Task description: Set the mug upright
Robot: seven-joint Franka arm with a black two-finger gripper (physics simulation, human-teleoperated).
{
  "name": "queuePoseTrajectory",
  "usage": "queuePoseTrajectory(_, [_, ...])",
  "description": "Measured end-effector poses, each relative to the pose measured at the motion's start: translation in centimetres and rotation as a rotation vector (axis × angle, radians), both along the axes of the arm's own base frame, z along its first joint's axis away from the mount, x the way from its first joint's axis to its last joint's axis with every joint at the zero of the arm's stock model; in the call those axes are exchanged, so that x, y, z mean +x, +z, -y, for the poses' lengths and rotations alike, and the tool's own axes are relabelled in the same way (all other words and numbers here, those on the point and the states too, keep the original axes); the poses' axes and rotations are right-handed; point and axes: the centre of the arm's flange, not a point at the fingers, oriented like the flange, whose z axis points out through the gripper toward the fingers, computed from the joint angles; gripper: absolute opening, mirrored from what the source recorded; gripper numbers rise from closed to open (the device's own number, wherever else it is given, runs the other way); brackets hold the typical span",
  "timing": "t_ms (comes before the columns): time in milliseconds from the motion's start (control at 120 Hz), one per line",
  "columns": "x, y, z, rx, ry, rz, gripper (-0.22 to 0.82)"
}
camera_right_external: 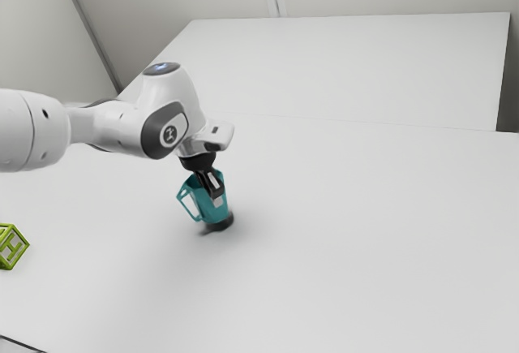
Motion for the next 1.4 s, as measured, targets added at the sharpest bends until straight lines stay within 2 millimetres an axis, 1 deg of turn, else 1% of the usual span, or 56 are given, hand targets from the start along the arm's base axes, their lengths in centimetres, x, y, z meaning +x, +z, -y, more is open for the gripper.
queuePoseTrajectory(75, [-0.3,0.2,0.4,0.028,-0.004,0.023,-0.17])
queuePoseTrajectory(225, [-0.3,0.4,1.2,0.075,-0.006,0.053,-0.17])
queuePoseTrajectory(383, [0.1,0.3,0.8,0.087,0.036,0.067,-0.17])
queuePoseTrajectory(525, [0.6,-1.1,0.0,0.091,0.084,0.055,-0.17])
queuePoseTrajectory(633, [0.7,-1.6,0.1,0.092,0.103,0.053,-0.17])
queuePoseTrajectory(725, [0.9,-2.5,0.2,0.093,0.117,0.042,-0.17])
queuePoseTrajectory(925, [1.0,-2.8,0.1,0.092,0.144,0.044,-0.17])
queuePoseTrajectory(1075, [1.0,-2.7,0.0,0.085,0.158,0.043,0.16])
queuePoseTrajectory(1158, [1.0,-2.3,-0.3,0.088,0.160,0.051,0.31])
queuePoseTrajectory(1267, [1.0,-1.3,-0.5,0.089,0.160,0.065,0.42])
queuePoseTrajectory(1400, [1.8,1.6,-0.1,0.078,0.160,0.107,0.51])
